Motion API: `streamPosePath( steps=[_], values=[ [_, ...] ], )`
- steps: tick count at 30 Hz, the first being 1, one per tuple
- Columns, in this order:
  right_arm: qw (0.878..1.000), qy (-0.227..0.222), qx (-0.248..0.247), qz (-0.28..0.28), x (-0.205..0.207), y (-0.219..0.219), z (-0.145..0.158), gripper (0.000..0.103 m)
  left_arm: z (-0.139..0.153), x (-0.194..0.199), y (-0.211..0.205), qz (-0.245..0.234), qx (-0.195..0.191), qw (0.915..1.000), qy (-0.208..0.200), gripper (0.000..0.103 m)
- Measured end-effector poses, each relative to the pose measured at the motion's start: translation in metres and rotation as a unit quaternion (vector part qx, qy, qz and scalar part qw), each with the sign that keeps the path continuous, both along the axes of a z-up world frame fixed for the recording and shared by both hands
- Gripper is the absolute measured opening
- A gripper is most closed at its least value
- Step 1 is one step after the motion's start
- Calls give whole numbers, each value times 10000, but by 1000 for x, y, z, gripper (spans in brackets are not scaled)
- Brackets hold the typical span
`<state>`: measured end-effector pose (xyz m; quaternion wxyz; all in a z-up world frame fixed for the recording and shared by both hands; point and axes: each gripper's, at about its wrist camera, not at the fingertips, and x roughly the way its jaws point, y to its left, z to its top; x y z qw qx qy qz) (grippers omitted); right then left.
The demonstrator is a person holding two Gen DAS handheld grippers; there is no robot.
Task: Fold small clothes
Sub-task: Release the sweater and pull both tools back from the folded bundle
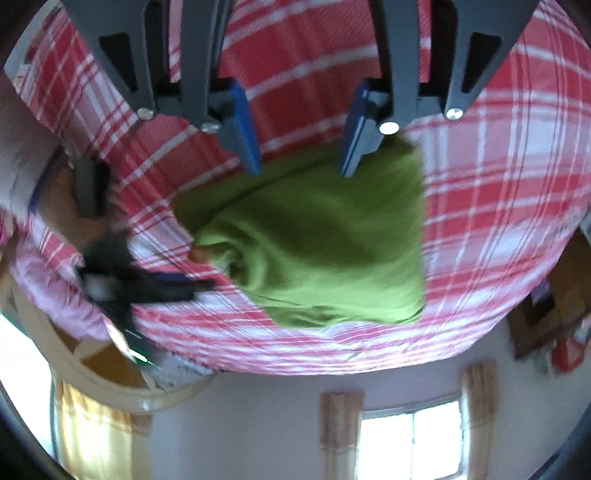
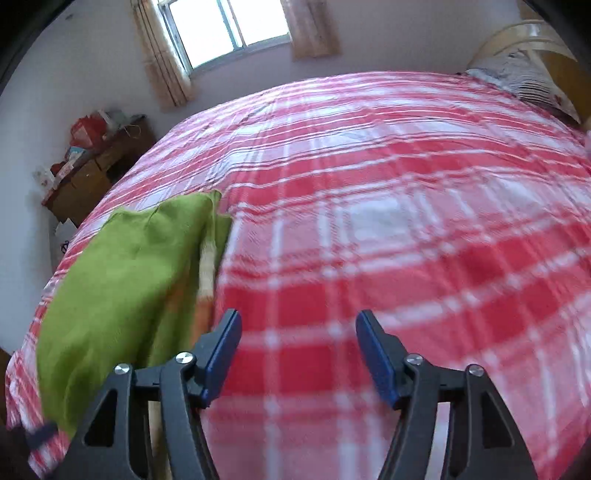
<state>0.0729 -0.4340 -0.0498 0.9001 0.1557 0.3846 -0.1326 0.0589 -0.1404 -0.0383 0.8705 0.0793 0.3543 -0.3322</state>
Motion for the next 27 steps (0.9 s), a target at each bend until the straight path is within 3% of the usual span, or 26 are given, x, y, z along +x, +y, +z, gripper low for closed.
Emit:
streamPosePath(
  steps=[4, 8, 11, 13, 14, 15, 17, 18, 19, 23, 27],
  values=[
    [9987, -408, -91, 308, -41, 20, 25, 55, 1, 15, 14, 411, -157, 9990, 96, 47],
    [9895, -679, -146, 1269, -48, 65, 47, 55, 10, 23, 13, 766, -147, 9969, -96, 47],
    [9777, -401, -563, 1984, -36, 103, 41, 55, 14, 28, 20, 887, -198, 9957, -171, 55],
    [9693, 23, -796, 2328, -21, 119, 23, 37, 17, 34, 20, 983, -173, 9947, -267, 60],
    [9670, 209, -840, 2398, -16, 122, 13, 36, 18, 38, 19, 1007, -120, 9943, -321, 60],
    [9656, 351, -926, 2403, -12, 125, 1, 35, 18, 40, 21, 1029, -76, 9940, -356, 60],
    [9662, 225, -968, 2378, -13, 124, -2, 30, 17, 47, 18, 1063, 30, 9935, -409, 60],
    [9680, 243, -837, 2354, -14, 123, -1, 13, 16, 52, 15, 1088, 85, 9931, -430, 61],
    [9696, 249, -654, 2345, -17, 120, 0, 6, 16, 55, 13, 1108, 107, 9928, -443, 62],
    [9774, 111, -497, 2052, -43, 104, 7, 4, 16, 62, 13, 1131, 24, 9926, -431, 64],
    [9911, -117, 97, 1321, -81, 74, 2, 0, 13, 68, 12, 1194, 27, 9919, -439, 71]
  ],
)
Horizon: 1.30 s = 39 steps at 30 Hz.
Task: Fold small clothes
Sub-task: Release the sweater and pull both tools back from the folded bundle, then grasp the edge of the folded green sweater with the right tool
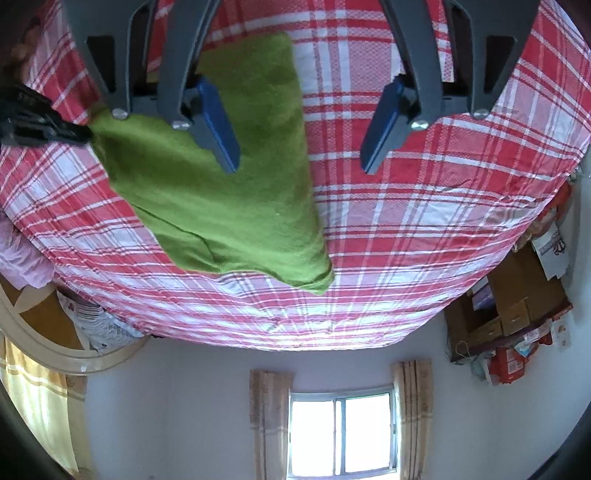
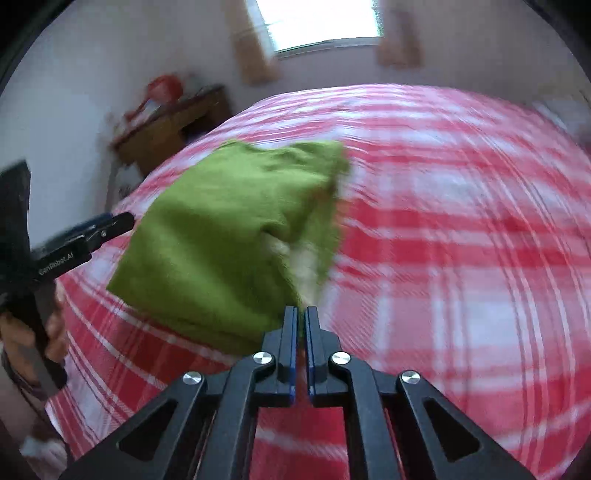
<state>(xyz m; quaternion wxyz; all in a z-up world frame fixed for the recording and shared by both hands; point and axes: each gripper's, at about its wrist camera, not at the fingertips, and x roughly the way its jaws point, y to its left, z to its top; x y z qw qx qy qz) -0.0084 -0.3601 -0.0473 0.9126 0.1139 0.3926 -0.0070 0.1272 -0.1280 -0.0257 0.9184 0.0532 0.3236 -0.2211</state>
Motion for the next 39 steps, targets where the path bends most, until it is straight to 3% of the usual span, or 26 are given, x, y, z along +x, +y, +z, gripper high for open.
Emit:
streamPosePath(
  steps=[2, 4, 8, 11, 13, 14, 15, 16, 18, 21, 24, 26, 27, 29, 32, 34, 36, 39],
  values=[
    [9992, 273, 157, -243, -11, -9, -21, 0, -8, 5, -5, 3, 88, 9999, 92, 71],
    [9982, 154, 404, -415, -20, -18, -12, 0, -19, 8, -12, 3, 248, 9994, 250, 71],
    [9982, -295, 257, -463, -22, -14, 17, 0, -27, 2, -15, -62, 202, 9993, 319, 72],
    [9956, -487, 733, -312, -7, -9, 37, 2, -25, -1, -12, -61, 114, 9993, 357, 71],
    [9941, -467, 958, -216, 15, -6, 39, 8, -19, -2, -6, -37, -5, 9994, 347, 71],
    [9943, -445, 955, -192, 25, -2, 39, 12, -15, -3, -5, -14, -28, 9995, 310, 71],
    [9948, -417, 912, -186, 35, 1, 37, 29, -11, -3, -2, 12, -49, 9997, 243, 71],
    [9946, -412, 934, -190, 44, 2, 34, 55, -5, -3, 1, 32, -60, 9998, 163, 71],
    [9920, -523, 1126, -240, 51, 4, 31, 71, 5, 1, 7, 75, -94, 9999, 30, 72],
    [9904, -635, 1196, -290, 58, 6, 30, 71, 11, 15, 14, 195, -154, 9996, -109, 80],
    [9935, -579, 978, -77, 76, 15, 26, 69, 11, 38, 17, 471, -232, 9986, -55, 80],
    [9974, -119, 706, 22, 94, 22, 13, 44, 10, 48, 18, 592, -335, 9977, 29, 80],
    [9987, 89, 506, -27, 100, 26, 7, 26, 9, 54, 17, 661, -334, 9972, 70, 80],
    [9997, 14, 211, -102, 97, 29, 7, 18, 8, 61, 13, 719, -324, 9968, 89, 80],
    [9987, -66, -77, -490, 81, 26, 8, 16, 1, 66, 2, 640, -285, 9973, 227, 80],
    [9980, -86, 227, -580, 72, 16, -2, 16, -8, 66, -11, 585, -121, 9977, 307, 81],
    [9962, -166, 552, -652, 67, 9, -8, 16, -19, 60, -21, 705, 149, 9974, 73, 81],
    [9964, -154, 583, -601, 69, 9, -6, 18, -24, 57, -23, 850, 303, 9959, -80, 81]
  ],
)
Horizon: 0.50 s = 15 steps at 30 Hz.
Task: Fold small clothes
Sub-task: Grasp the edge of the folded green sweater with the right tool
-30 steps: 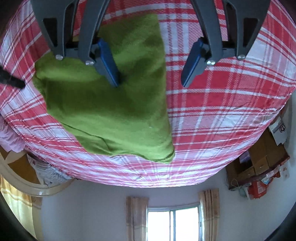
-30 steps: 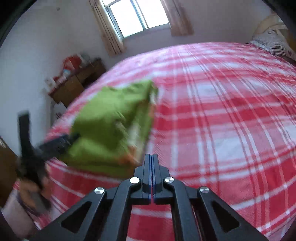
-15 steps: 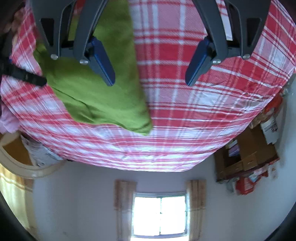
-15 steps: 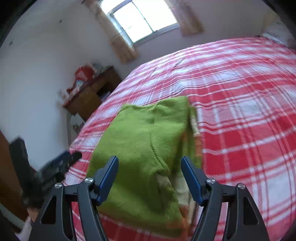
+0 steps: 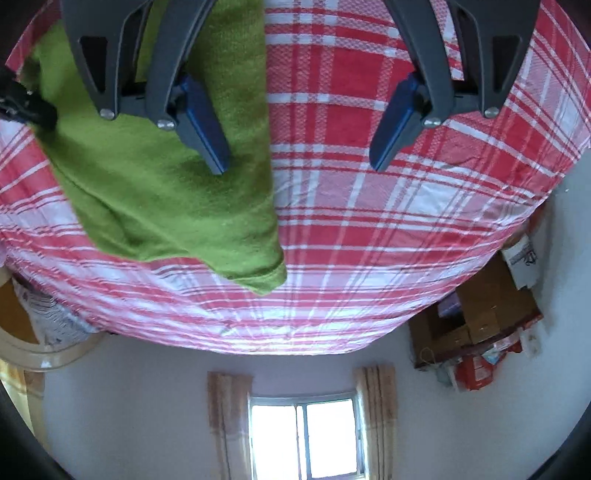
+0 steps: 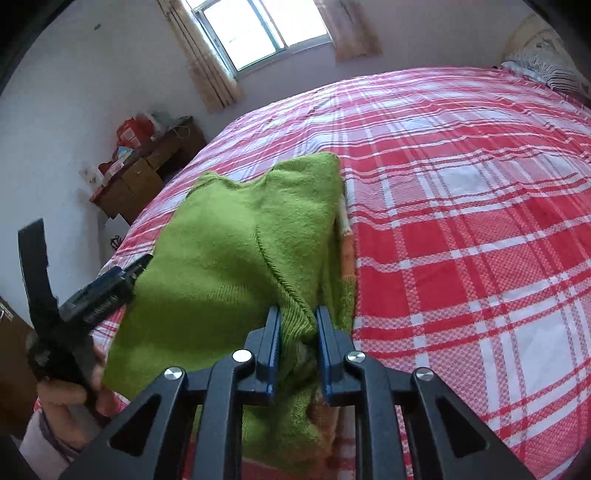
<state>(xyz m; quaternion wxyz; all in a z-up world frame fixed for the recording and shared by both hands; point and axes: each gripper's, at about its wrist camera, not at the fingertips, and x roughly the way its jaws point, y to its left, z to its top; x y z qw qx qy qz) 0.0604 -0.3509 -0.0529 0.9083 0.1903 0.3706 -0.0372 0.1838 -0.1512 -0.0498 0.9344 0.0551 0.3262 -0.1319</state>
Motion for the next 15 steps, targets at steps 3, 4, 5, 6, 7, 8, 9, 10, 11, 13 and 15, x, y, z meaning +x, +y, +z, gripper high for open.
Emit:
streamPosePath(
  steps=[3, 4, 5, 6, 7, 8, 9, 10, 11, 13, 15],
  values=[
    [9999, 58, 10, 104, 1, -2, 4, 28, -1, 4, 1, 72, 116, 9999, 67, 82],
    [9999, 69, 42, 101, 1, -3, 8, 30, -1, 5, 1, 78, 156, 9998, 69, 82],
    [10000, -16, 56, -1, -2, -5, 15, 31, -1, 5, 2, 67, 197, 9998, 63, 82],
    [9999, -127, 59, -77, -1, -10, 17, 33, -1, 6, 1, 51, 259, 9996, 50, 82],
    [9993, -320, 23, -179, -4, -12, 25, 33, -1, 7, 1, 50, 315, 9995, 45, 84],
    [9989, -415, -47, -218, -6, -11, 31, 33, -1, 9, 2, 74, 339, 9994, 72, 86],
    [9986, -468, -146, -209, -5, -9, 36, 33, -1, 11, 4, 89, 336, 9993, 115, 88],
    [9984, -471, -286, -159, 0, -7, 41, 33, 0, 13, 5, 96, 348, 9992, 166, 88],
    [9981, -466, -387, -128, 5, -7, 44, 33, 2, 14, 6, 78, 396, 9990, 202, 88],
    [9976, -418, -532, -114, 16, -9, 46, 33, 9, 13, 4, 10, 556, 9983, 184, 87],
    [9985, -342, -403, -117, 24, -15, 44, 33, 16, 9, 3, -110, 592, 9982, 79, 87]
  ],
)
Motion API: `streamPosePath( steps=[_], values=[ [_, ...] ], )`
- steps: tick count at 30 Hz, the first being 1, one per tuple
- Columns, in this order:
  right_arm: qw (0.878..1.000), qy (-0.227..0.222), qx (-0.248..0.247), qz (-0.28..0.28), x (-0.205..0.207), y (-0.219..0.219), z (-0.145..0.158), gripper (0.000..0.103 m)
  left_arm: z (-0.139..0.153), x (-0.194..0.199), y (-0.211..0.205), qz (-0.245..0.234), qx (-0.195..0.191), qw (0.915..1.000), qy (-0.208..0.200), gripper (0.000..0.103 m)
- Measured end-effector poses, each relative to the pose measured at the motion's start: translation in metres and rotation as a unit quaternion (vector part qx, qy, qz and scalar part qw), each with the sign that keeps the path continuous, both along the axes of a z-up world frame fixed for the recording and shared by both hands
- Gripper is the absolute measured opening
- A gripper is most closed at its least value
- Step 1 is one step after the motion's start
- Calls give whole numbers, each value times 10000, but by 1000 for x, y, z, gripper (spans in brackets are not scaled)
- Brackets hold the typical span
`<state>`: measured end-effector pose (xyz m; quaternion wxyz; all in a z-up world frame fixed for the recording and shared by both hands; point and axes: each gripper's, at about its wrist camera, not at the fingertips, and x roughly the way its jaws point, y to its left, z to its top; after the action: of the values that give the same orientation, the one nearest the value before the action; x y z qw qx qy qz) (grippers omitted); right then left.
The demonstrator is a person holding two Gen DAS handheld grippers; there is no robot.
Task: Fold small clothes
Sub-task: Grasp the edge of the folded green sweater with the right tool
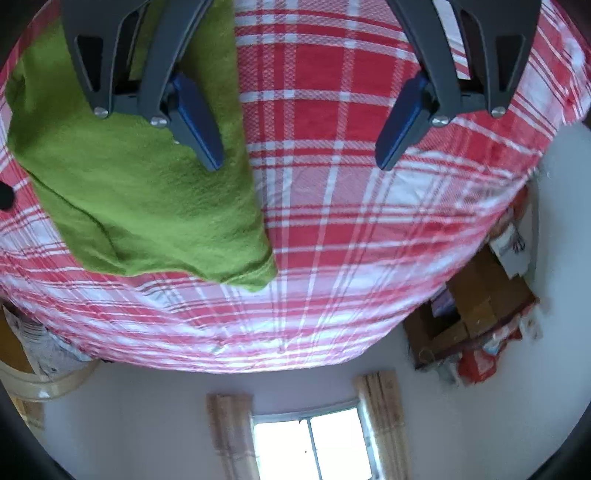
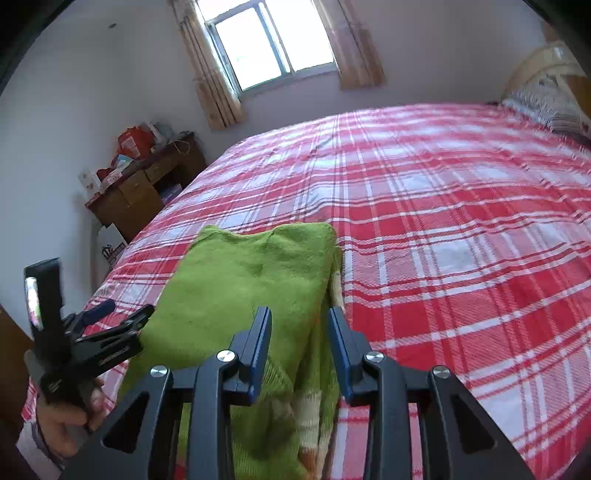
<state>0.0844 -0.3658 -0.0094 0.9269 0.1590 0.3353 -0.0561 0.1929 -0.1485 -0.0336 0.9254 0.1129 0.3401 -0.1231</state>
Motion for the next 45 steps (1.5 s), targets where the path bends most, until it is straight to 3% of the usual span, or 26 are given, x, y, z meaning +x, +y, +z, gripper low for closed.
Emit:
streamPosePath(
  steps=[2, 4, 7, 9, 11, 15, 20, 23, 25, 28, 30, 32, 36, 38, 41, 44, 45],
  values=[
    [9994, 49, 337, -71, 5, -13, -6, 38, 8, -4, -1, -255, -214, 9994, -93, 88],
    [9981, -3, 610, -115, 1, -20, -11, 57, 12, -2, -4, -505, -515, 9974, -26, 90],
    [9959, -88, 875, -214, -9, -28, -18, 58, 4, 20, -6, -790, -1210, 9873, 654, 90],
    [9947, -79, 1008, -202, -13, -32, -22, 58, -15, 37, -13, -818, -1354, 9795, 1252, 90],
    [9938, -44, 1099, -181, -15, -36, -27, 58, -32, 42, -22, -979, -1363, 9728, 1596, 92],
    [9924, -92, 1225, -20, -11, -35, -30, 58, -46, 49, -10, -984, -1974, 9572, 1873, 96],
    [9939, -38, 1093, 156, 10, -25, -32, 59, -44, 40, -19, -1043, -1725, 9663, 1601, 98],
    [9939, 154, 1069, 203, 27, -23, -43, 59, -43, 43, -11, -1061, -1832, 9633, 1650, 98],
    [9924, 256, 1174, 275, 37, -23, -52, 73, -44, 43, -8, -1070, -1860, 9628, 1642, 99],
    [9930, 325, 1094, 305, 43, -18, -54, 76, -44, 45, -6, -1070, -1880, 9626, 1634, 99],
    [9890, 340, 1230, 752, 41, -5, -54, 76, -44, 46, -5, -1076, -1908, 9618, 1639, 99],
    [9900, 238, 1056, 907, 35, 1, -49, 76, -44, 44, -3, -1076, -1926, 9616, 1634, 99],
    [9850, -2, 1592, 660, 24, -20, -52, 76, -43, 43, -2, -1073, -1940, 9615, 1624, 99],
    [9866, 24, 1587, 378, 22, -31, -54, 76, -43, 43, -2, -1074, -1952, 9611, 1631, 99],
    [9815, 117, 1848, 488, 31, -35, -58, 76, -43, 42, -4, -1070, -1969, 9609, 1626, 99],
    [9815, 262, 1668, 906, 49, -19, -57, 75, -43, 42, -4, -1069, -1998, 9604, 1621, 99],
    [9848, 373, 1395, 965, 56, -11, -56, 75, -43, 42, -3, -1088, -2023, 9597, 1620, 97]
  ],
)
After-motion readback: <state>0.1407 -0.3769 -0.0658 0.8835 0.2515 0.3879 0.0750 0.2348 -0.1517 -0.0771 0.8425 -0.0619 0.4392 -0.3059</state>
